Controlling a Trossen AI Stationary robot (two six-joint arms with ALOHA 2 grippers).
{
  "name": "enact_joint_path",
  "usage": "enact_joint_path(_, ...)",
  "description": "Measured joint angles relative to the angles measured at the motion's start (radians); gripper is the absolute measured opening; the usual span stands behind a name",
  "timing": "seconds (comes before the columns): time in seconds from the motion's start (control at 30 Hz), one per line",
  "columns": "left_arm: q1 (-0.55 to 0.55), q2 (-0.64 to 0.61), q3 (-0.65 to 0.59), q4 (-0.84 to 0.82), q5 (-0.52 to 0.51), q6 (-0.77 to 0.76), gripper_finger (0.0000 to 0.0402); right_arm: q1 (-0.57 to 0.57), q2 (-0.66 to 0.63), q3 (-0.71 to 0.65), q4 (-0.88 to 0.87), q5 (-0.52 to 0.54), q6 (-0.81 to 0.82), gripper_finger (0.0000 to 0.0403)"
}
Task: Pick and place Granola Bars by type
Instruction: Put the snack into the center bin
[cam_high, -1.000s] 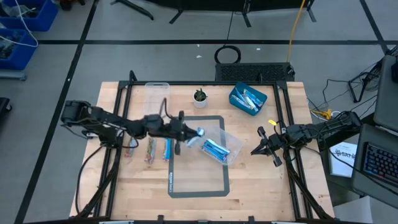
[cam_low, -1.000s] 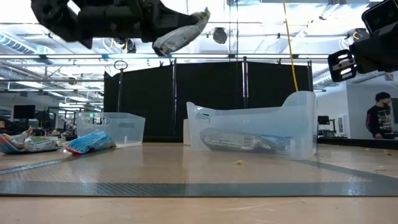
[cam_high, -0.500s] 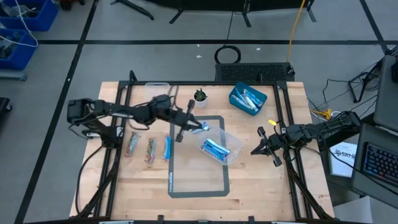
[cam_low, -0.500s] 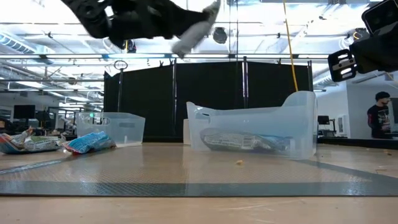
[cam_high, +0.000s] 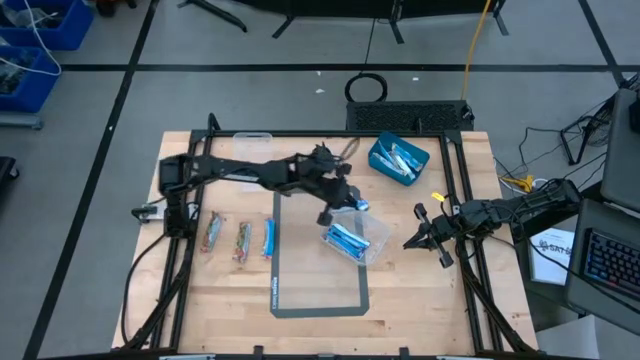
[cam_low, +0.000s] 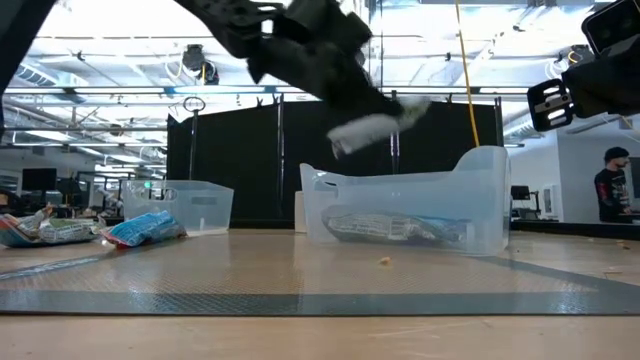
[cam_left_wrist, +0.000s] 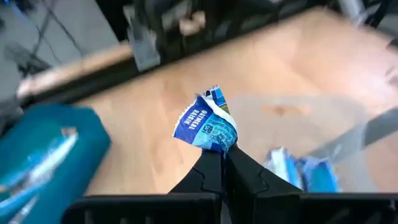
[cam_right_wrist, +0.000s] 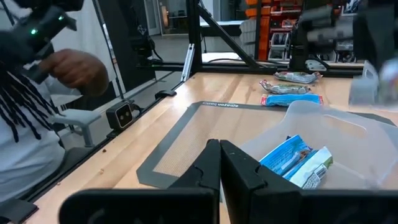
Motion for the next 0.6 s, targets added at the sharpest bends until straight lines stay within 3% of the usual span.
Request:
enact_joint_path(0.23, -0.032, 0.114, 0.134, -0.131, -0.02, 0.039, 0.0007, 0.0, 0.0, 0.0, 0.0, 0.0, 0.0, 0.0)
enact_joint_path(0.6, -0.093, 0.123, 0.139, -0.174, -0.019, 0.041, 0.0009, 0.0, 0.0, 0.0, 0.0, 0.0, 0.0, 0.0)
